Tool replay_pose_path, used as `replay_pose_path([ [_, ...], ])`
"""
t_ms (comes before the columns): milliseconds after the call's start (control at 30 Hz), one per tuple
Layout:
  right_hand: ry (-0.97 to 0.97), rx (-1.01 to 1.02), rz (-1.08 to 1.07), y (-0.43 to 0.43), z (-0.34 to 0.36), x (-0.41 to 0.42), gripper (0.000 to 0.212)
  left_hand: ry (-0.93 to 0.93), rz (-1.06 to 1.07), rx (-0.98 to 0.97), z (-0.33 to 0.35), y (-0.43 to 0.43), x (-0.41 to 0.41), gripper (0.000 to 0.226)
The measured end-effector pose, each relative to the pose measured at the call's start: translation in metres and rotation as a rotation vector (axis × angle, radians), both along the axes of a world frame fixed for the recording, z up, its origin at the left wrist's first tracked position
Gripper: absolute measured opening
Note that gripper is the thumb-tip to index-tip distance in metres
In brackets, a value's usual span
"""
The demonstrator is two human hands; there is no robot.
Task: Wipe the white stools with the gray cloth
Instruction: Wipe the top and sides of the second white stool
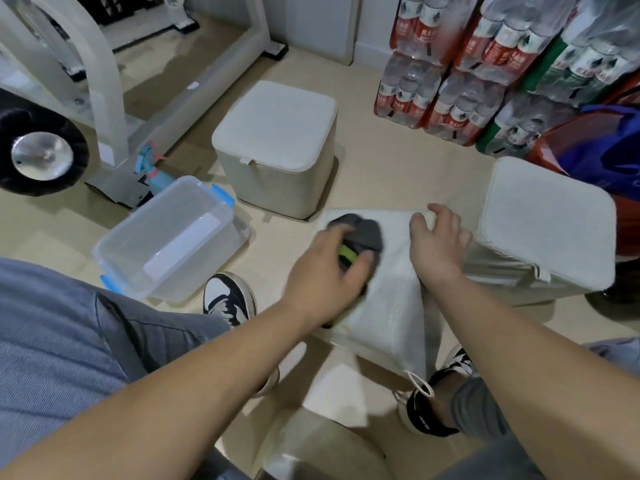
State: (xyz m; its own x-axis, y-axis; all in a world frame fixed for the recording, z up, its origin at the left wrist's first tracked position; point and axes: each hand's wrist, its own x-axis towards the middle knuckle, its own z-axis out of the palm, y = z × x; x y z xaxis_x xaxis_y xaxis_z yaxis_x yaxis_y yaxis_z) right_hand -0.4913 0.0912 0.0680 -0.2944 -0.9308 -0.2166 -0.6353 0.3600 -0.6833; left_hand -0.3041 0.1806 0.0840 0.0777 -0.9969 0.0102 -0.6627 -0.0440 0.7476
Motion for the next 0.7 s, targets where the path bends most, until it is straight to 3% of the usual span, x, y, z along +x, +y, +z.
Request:
replay_pose_path([
  [100, -0.049, 0.001, 0.071, -0.007, 0.001, -0.002, 0.031, -0.116, -0.337, -0.134, 0.005, 0.0, -0.033, 0.059],
  [167, -0.093, -0.032, 0.074, -0.008, 0.003, -0.004, 0.02, -0.151, -0.341, -0.091, -0.006, -0.007, -0.024, 0.063],
  [300, -0.09, -0.046, 0.128, -0.005, 0.01, 0.0, 0.024, -0.234, -0.131, 0.021, -0.023, -0.031, 0.001, 0.058],
  [400, -0.059, -0.055, 0.065, -0.002, 0.013, 0.0, 0.021, -0.16, 0.265, 0.351, -0.042, -0.052, 0.039, 0.052],
  [467, -0.053, -0.057, 0.064, 0.0, 0.011, -0.001, 0.02, -0.099, 0.374, 0.482, -0.046, -0.055, 0.051, 0.044],
  [533, -0.05, -0.065, 0.097, 0.001, 0.009, 0.0, 0.021, -0.006, 0.31, 0.361, -0.03, -0.056, 0.028, 0.038],
  [600, -0.032, -0.071, 0.146, 0.002, 0.008, 0.002, 0.019, 0.102, 0.089, 0.178, -0.001, -0.055, -0.015, 0.035],
  [700, -0.07, -0.054, 0.192, 0.003, 0.008, 0.003, 0.013, 0.086, -0.115, 0.045, 0.013, -0.05, -0.038, 0.052],
])
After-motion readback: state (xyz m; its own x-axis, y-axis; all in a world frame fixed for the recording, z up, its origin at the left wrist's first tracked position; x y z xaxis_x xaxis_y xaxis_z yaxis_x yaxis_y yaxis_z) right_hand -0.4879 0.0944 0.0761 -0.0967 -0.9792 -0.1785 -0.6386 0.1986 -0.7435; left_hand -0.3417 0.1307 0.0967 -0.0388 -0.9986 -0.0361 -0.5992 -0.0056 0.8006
